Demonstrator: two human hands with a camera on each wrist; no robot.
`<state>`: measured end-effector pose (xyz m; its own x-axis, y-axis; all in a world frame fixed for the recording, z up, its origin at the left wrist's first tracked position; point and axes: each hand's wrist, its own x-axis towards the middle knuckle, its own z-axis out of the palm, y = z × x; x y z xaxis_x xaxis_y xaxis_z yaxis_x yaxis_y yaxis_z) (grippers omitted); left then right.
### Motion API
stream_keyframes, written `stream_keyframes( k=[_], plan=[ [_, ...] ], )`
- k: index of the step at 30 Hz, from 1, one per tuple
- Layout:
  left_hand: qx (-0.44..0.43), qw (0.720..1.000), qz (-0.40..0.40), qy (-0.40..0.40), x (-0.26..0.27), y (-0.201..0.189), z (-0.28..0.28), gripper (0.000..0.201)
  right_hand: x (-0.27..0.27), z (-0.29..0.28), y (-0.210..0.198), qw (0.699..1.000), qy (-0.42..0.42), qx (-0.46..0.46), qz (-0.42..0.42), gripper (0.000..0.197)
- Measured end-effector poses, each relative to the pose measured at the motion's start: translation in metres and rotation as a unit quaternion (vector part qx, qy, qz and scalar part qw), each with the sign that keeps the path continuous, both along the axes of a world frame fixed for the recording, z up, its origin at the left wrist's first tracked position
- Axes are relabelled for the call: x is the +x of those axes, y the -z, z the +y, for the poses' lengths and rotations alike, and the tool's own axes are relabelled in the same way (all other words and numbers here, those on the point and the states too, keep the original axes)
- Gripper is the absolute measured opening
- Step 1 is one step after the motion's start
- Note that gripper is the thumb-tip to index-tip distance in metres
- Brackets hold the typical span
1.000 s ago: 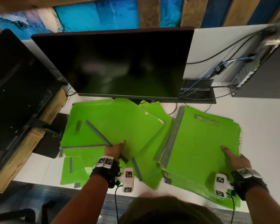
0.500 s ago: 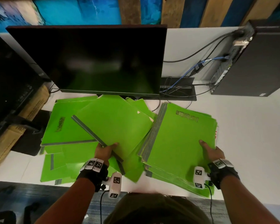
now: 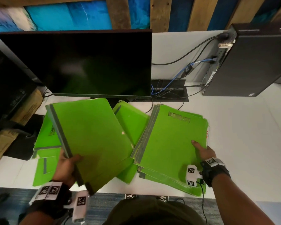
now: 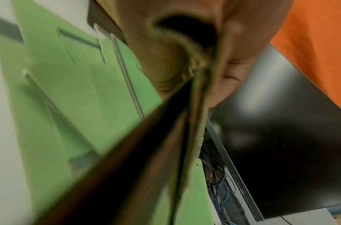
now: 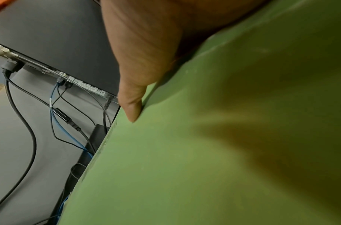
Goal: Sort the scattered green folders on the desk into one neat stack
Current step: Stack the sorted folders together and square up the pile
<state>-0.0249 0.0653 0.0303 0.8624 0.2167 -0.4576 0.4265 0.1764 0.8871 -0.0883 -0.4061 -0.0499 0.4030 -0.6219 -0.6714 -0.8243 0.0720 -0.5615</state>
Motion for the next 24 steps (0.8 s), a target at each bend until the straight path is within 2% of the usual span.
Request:
stream_keyframes(
  k=[6,11,14,15,17,19,21,22,23,24],
  plan=[
    [0.018,0.998,-0.057,-0.004,-0.004,-0.029,0.049,0.066,0.001,-0.002,-0.001,1.000,0.000,0.006,0.004,0.074],
    [-0.054,0.997,-0.049,0.023,-0.006,-0.066,0.066,0.073,-0.001,-0.001,-0.002,1.000,0.000,0.009,0.001,0.074],
    [-0.031,0.993,-0.094,0.069,0.005,-0.091,0.026,0.044,0.001,-0.001,-0.001,1.000,0.002,0.006,-0.003,0.073],
    [-0.030,0.988,-0.113,0.100,0.009,-0.096,0.003,0.041,0.000,-0.001,-0.001,1.000,0.002,0.009,-0.001,0.073],
    [-0.040,0.976,-0.128,0.173,0.017,-0.100,-0.049,0.052,0.000,-0.001,-0.004,1.000,0.004,0.016,-0.002,0.073],
    [-0.013,0.968,-0.109,0.225,0.025,-0.087,-0.094,0.062,-0.002,-0.003,-0.008,0.999,0.003,0.038,-0.007,0.077],
    [0.026,0.953,-0.101,0.284,0.033,-0.065,-0.133,0.069,-0.003,-0.012,0.003,0.998,0.007,0.067,-0.008,0.093],
    [0.043,0.944,-0.104,0.310,0.037,-0.052,-0.151,0.066,-0.003,-0.021,0.018,0.996,0.000,0.085,-0.010,0.101],
    [0.058,0.936,-0.100,0.332,0.042,-0.040,-0.166,0.066,-0.002,-0.031,0.038,0.994,0.004,0.107,-0.016,0.098],
    [0.069,0.927,-0.094,0.356,0.046,-0.030,-0.181,0.069,-0.002,-0.030,0.032,0.990,0.013,0.135,-0.029,0.083]
  ],
)
